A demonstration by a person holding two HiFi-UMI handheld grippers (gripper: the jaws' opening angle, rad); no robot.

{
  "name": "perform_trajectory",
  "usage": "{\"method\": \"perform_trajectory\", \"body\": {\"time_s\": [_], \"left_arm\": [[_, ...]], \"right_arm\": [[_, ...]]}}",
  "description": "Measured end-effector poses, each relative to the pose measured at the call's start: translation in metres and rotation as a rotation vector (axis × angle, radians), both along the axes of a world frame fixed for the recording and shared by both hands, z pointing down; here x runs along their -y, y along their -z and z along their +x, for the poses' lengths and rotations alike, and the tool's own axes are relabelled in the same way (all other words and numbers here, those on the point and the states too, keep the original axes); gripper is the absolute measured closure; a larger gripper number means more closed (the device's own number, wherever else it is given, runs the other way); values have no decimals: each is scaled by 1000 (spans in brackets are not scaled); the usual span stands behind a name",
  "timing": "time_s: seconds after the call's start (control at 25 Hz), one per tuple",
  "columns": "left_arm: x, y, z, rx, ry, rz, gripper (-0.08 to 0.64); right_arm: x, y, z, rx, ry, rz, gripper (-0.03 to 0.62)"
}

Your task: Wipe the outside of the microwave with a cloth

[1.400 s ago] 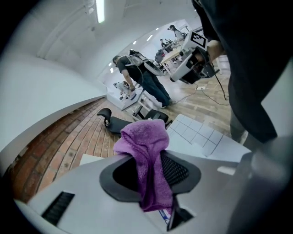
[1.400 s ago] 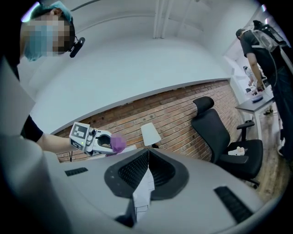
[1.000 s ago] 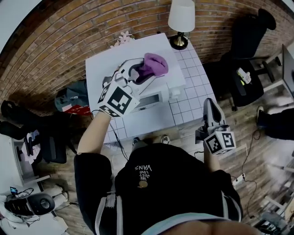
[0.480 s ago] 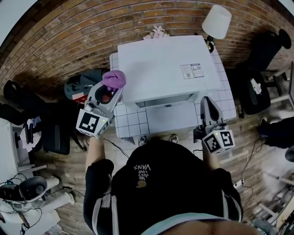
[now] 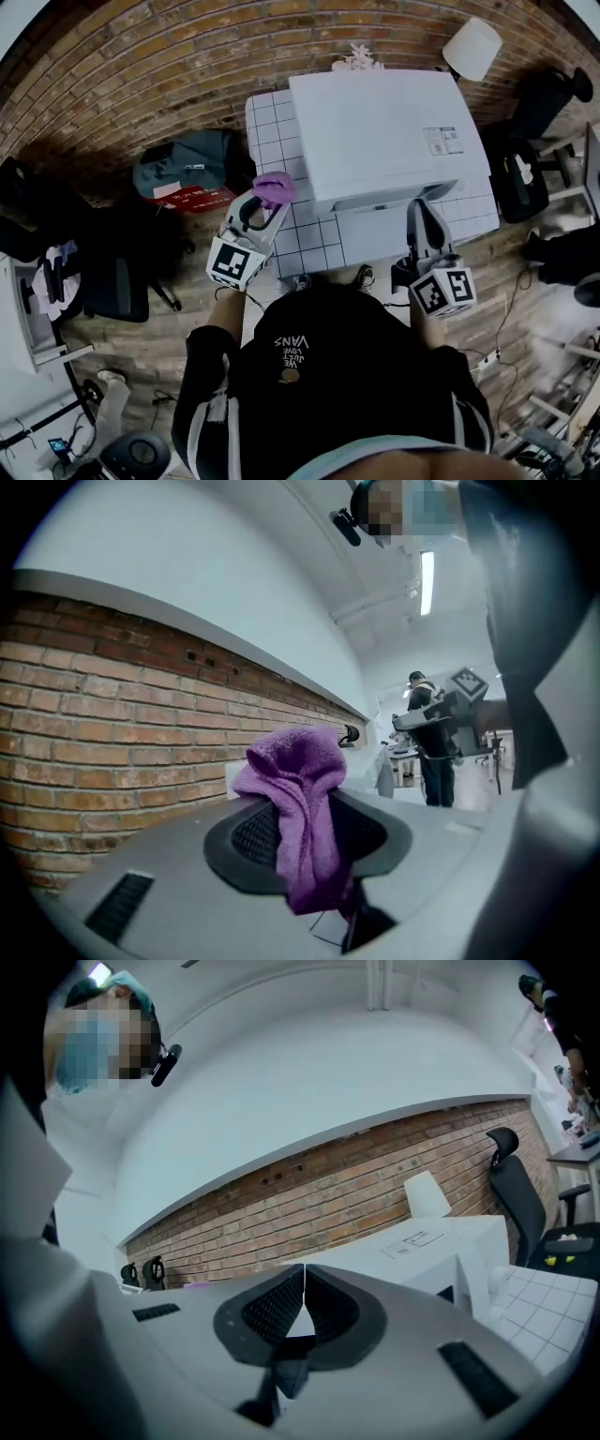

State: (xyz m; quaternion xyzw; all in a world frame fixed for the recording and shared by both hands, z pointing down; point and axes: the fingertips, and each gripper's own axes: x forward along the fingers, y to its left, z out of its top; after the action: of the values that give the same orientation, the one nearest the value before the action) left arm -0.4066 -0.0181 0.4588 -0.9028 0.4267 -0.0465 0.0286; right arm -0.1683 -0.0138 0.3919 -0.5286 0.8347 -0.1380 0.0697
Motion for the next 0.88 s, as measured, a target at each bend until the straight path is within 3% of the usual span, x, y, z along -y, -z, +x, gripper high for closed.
{"method": "perform_trajectory", "body": {"time_s": [0.28,0.56,0.88], "left_arm": [[-4,-31,23,-166,-106,-29,420],[37,-35,23,-190,-134,-15,420],[145,-37,-4,-175,-80,25,420]], "right_arm": [[-19,-14,-19,-30,-88,-33,589],[-30,-21,-12,-58,-168,-54,589],[-35,-26,-4,-78,-221,-80,589]]}}
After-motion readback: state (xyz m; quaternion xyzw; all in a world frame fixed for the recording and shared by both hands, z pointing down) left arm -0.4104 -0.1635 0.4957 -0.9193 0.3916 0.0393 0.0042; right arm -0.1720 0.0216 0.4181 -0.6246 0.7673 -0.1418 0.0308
